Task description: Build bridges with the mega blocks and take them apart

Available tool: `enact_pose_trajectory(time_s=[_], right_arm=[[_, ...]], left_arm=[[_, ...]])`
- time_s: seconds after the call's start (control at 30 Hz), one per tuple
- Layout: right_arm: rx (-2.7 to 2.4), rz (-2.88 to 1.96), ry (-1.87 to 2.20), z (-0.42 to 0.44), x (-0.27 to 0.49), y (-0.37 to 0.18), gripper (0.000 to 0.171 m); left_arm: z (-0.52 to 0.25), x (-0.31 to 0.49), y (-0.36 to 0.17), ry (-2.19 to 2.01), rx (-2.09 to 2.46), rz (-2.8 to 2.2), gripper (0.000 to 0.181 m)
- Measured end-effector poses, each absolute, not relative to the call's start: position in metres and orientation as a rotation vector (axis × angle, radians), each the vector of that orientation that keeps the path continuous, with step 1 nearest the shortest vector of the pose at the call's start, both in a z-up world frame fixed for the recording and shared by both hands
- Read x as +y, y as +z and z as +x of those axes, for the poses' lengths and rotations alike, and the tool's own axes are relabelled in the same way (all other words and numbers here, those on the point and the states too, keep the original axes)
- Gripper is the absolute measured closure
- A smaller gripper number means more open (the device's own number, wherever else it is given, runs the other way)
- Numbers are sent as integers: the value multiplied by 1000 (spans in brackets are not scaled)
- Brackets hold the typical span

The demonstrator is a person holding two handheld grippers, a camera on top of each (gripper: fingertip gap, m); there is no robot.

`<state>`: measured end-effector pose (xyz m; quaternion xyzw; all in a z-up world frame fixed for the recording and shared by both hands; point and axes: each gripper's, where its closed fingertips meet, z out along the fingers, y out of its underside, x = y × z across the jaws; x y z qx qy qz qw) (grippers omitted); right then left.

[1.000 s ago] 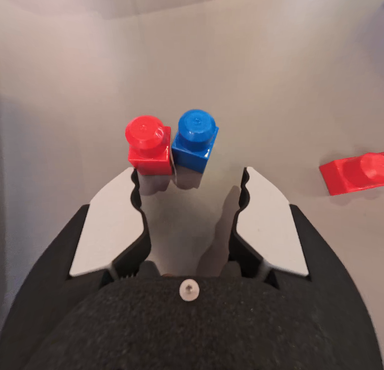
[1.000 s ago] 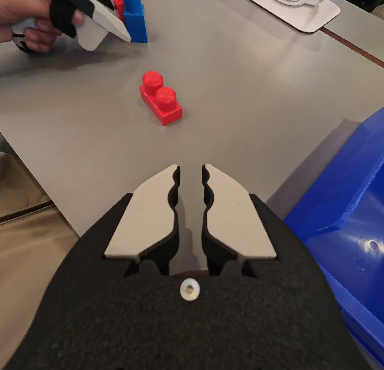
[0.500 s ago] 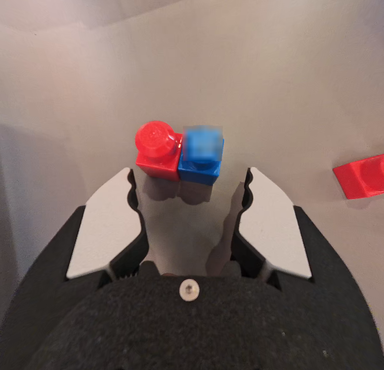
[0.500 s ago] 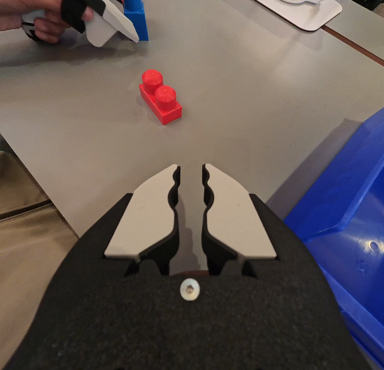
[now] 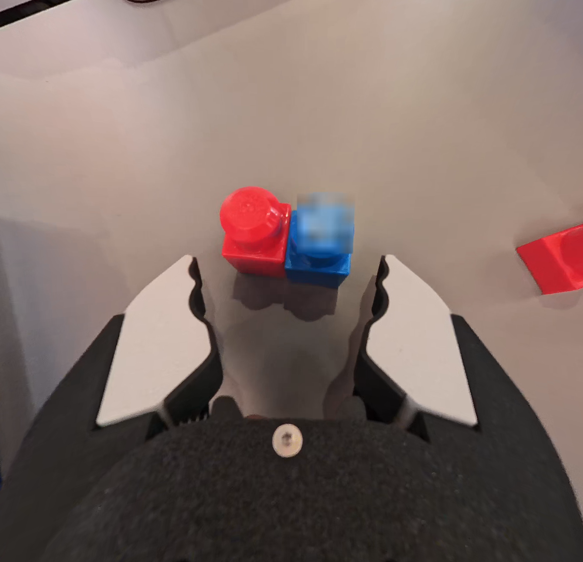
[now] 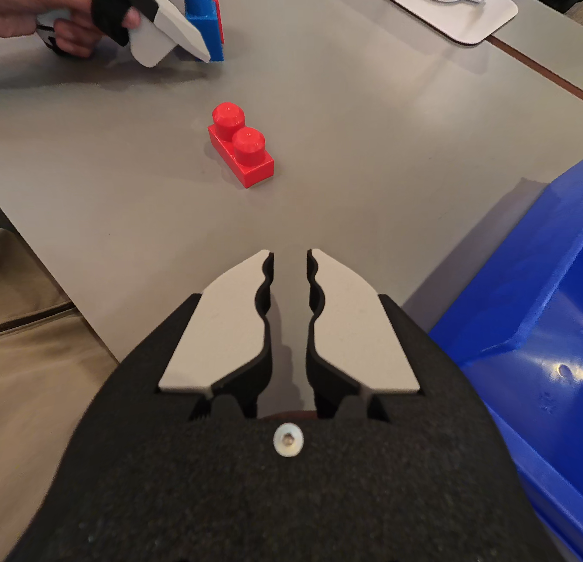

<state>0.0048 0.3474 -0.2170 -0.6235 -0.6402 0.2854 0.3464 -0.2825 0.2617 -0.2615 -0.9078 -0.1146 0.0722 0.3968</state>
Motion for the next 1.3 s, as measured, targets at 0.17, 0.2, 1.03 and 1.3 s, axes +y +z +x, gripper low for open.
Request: enact_pose_trajectory(time_s=[0.17,0.2,1.03,1.3], right_arm=[[-1662,-1621,738,5,348,-218,151],[-1663,-1621,738,5,348,-218,151],[-1671,-1613,729,7,346,-217,151],[-1674,-1619,735,7,347,-219,151]], left_arm=[[-283,259,-251,212,-132,-2259,74],[-282,258,-252,211,-111,-2264,75],[-280,274,-275,64,-229,-2392,80],[-282,279,-276,71,-207,-2402,82]])
